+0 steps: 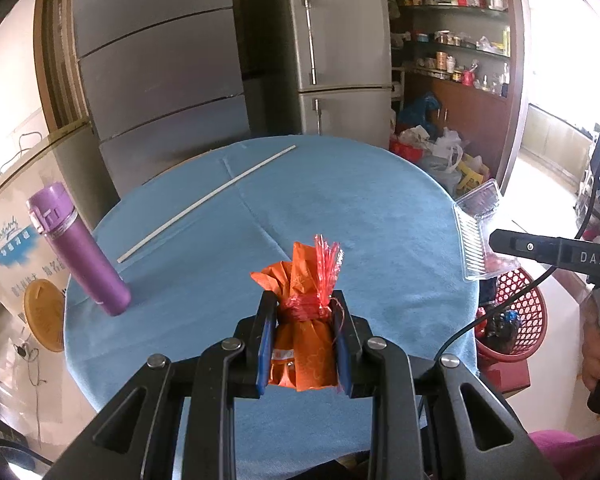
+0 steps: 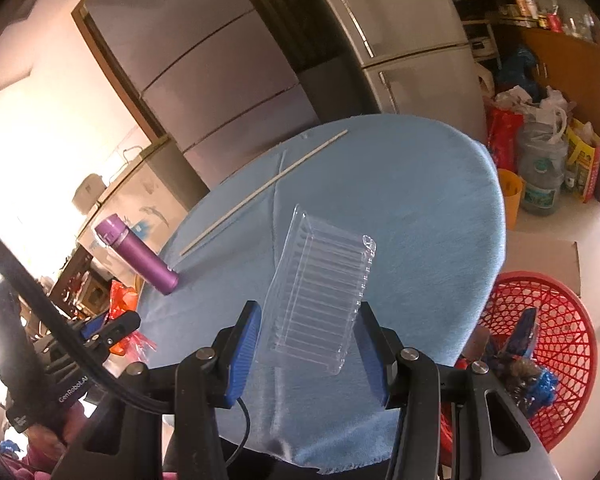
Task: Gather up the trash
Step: 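Carry the orange wrapper and clear tray to the red wastebasket with both grippers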
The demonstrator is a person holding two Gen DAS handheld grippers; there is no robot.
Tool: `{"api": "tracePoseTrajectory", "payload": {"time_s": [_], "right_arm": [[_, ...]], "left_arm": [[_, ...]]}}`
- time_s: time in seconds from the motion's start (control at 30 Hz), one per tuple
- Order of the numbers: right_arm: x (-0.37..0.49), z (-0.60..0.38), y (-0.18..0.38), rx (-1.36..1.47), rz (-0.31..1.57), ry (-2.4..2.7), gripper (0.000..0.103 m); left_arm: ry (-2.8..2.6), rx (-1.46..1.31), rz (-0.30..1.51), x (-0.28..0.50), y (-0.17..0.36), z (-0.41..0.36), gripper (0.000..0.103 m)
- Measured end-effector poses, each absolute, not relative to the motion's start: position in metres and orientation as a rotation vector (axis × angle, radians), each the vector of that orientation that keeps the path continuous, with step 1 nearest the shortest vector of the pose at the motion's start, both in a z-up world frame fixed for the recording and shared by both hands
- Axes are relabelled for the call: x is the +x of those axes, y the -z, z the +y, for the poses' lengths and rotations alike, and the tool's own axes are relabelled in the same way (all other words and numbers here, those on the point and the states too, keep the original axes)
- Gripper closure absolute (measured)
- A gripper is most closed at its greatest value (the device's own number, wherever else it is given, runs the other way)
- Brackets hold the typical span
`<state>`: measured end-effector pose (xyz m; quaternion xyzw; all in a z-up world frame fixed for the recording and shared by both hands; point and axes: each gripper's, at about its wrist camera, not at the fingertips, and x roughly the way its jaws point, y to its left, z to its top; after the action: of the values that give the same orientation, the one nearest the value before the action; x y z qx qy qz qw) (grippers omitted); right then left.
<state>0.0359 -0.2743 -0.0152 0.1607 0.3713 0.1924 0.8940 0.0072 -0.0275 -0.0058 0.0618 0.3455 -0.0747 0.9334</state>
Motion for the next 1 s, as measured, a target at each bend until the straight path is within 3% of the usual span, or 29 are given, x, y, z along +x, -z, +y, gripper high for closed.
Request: {"api": "tracePoseTrajectory", "payload": {"time_s": [1.0], "right_arm": [[0.001, -0.413, 0.02, 0.554, 0.666, -0.221, 0.052]], "left_arm": [[0.335, 0.36, 0.621, 0.025, -0.04, -0.155, 0.074]]}}
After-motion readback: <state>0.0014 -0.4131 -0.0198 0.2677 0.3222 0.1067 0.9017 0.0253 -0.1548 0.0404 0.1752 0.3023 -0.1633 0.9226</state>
